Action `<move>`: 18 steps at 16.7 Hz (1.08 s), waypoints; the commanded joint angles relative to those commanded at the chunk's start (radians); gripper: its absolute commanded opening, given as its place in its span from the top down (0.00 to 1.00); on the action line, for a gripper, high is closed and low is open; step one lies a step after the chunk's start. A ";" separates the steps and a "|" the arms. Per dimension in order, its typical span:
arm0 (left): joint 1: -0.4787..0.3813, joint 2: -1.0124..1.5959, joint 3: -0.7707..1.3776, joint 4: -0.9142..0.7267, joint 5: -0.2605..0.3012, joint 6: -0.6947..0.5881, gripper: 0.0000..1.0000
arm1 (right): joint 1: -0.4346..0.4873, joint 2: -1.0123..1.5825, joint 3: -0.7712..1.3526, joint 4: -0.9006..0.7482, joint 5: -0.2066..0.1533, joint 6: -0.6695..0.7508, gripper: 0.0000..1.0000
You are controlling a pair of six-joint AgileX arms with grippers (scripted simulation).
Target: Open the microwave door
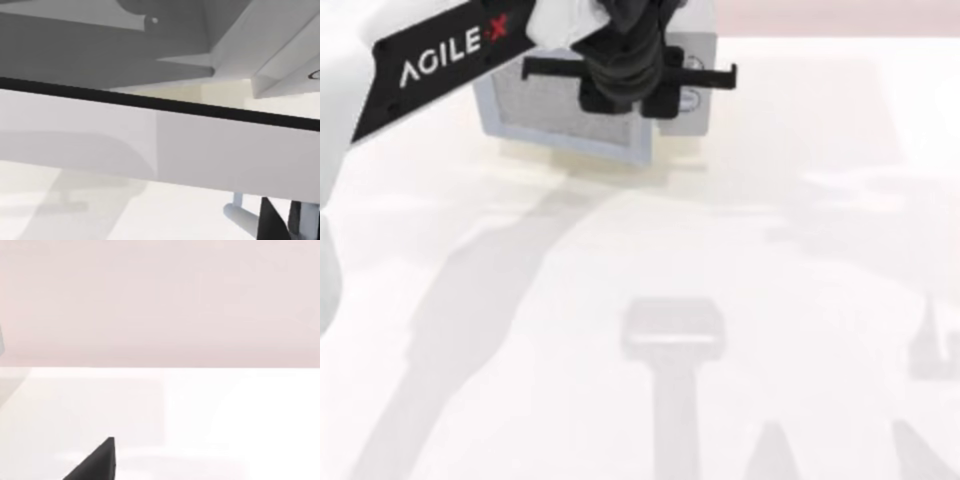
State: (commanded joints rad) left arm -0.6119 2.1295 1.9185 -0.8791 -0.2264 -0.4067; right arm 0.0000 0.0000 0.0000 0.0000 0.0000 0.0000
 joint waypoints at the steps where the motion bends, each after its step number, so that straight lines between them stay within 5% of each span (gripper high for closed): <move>1: 0.002 -0.014 -0.021 0.011 0.006 0.014 1.00 | 0.000 0.000 0.000 0.000 0.000 0.000 0.00; 18: 0.004 -0.026 -0.039 0.022 0.012 0.026 1.00 | 0.000 0.000 0.000 0.000 0.000 0.000 0.00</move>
State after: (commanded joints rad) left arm -0.6078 2.1036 1.8799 -0.8573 -0.2143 -0.3804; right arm 0.0000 0.0000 0.0000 0.0000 0.0000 0.0000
